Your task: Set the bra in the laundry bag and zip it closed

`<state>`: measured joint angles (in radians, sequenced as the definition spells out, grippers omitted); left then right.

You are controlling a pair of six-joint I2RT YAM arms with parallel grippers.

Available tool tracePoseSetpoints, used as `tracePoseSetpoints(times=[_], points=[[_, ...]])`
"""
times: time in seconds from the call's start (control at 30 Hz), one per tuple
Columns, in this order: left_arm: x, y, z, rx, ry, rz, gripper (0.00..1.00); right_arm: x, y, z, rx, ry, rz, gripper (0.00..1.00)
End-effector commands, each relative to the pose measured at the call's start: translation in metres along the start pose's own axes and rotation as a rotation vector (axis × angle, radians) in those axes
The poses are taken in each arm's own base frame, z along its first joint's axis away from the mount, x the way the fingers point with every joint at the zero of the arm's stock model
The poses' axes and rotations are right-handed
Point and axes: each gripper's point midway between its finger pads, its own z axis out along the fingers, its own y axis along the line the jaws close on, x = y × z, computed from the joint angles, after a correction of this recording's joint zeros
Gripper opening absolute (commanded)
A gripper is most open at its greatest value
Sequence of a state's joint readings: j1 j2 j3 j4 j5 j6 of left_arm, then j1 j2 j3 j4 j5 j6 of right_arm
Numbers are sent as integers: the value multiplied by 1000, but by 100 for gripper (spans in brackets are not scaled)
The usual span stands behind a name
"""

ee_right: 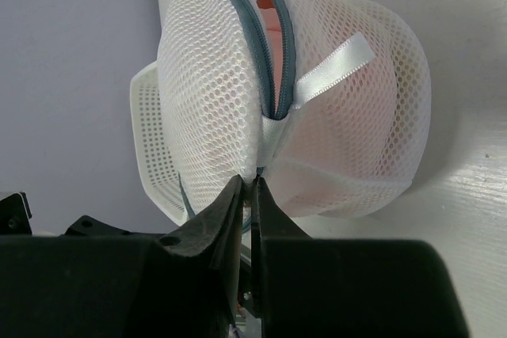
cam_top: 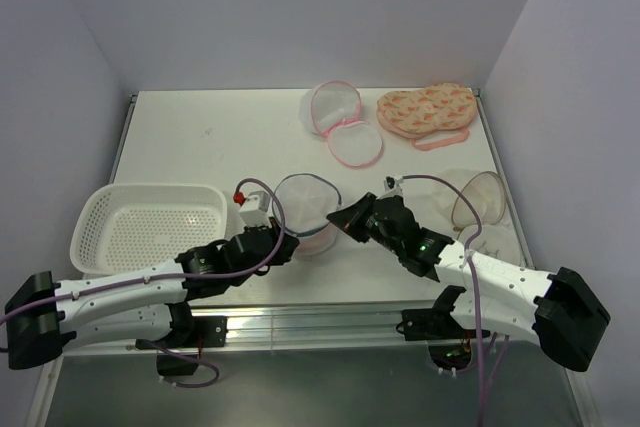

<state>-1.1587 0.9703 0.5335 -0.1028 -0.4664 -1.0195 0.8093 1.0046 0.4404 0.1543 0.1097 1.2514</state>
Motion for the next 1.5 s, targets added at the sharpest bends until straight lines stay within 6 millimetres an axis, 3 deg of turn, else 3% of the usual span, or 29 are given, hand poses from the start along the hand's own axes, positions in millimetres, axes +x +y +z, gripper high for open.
tracePoseSetpoints(times=[0.0,0.27,0.47,0.63,0.73,0.93,1.07,1.2,1.4,1.47], points=[[-13,26,-6,-73,-47,-15,0,-15,11,-2,-3,-62,-34,0],[-41,69,-6,-155,-88,-49,0,-15,9,-1,9,-44,-76,0],[-53,89,3,-195,-93,-59,0,-19,14,2,3,-25,-154,0],[-49,61,4,-47,-51,-29,0,-31,12,9,27,-10,-240,0],[-36,38,4,49,1,-1,0,-41,26,18,27,3,-290,4],[-12,-6,1,183,52,6,0,-40,50,36,27,81,-386,22],[-1,-26,5,229,75,-3,0,-44,55,40,59,92,-407,49],[8,-36,15,234,96,0,0,-51,49,30,111,62,-402,63],[6,-49,26,243,93,-2,0,-48,39,-1,108,45,-343,65],[4,-54,28,251,90,0,0,-36,36,-10,68,70,-306,65]])
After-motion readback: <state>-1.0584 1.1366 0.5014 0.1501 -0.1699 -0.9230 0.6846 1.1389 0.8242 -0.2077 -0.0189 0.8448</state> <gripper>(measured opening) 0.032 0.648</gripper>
